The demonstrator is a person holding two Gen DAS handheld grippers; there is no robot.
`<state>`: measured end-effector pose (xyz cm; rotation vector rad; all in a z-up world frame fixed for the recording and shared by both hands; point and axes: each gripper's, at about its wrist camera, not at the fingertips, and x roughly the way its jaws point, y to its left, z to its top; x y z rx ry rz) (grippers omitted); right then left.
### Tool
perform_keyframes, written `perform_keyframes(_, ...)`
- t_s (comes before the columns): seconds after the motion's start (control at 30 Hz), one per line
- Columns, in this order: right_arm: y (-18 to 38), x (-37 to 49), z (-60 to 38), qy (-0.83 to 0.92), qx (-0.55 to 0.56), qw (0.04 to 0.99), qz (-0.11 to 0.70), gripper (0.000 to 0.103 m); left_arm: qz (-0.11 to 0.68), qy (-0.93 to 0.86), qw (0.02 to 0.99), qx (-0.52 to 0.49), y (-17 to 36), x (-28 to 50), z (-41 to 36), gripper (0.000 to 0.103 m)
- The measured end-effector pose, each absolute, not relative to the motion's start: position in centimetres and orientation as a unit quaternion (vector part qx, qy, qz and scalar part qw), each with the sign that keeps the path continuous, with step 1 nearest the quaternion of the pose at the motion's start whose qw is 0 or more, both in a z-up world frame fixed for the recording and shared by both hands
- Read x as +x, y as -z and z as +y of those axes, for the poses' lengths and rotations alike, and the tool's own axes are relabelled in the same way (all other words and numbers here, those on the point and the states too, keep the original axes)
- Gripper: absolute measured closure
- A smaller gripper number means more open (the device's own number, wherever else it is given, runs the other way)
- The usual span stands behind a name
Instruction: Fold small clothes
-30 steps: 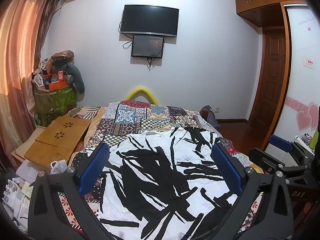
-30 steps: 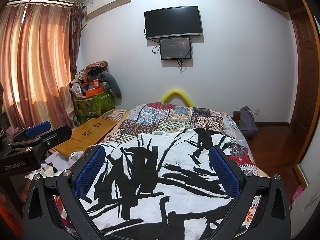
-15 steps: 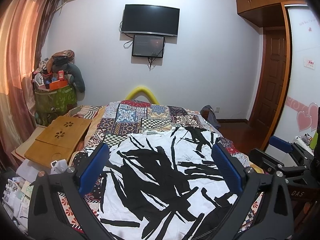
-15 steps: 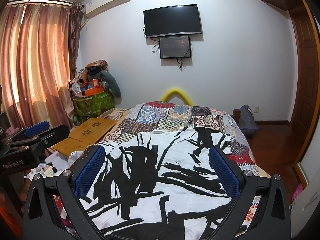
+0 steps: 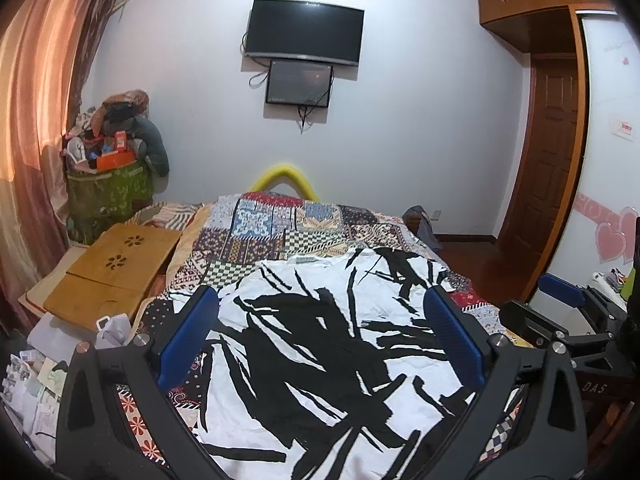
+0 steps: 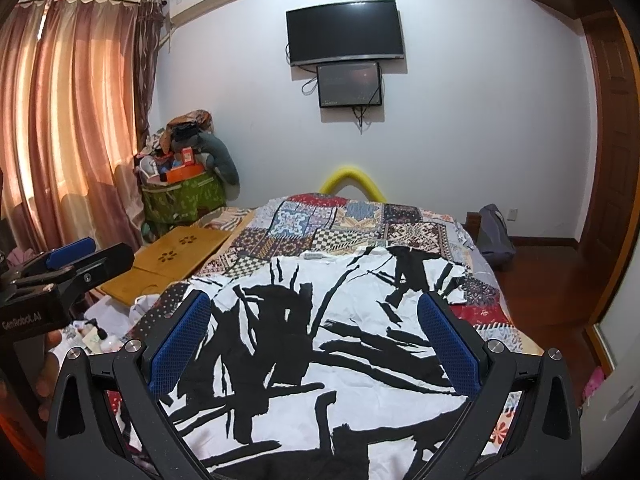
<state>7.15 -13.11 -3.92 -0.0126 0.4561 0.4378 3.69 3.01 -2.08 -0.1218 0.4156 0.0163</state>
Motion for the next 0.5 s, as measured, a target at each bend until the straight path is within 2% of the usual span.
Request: perform_keyframes(0.5, 8.0, 15.2, -7.8, -0.242, -0.057, 0.924, 0.290, 0.001, 0.288, -0.101, 0.947, -0.097, 8.8, 13.8, 13.8, 0.000)
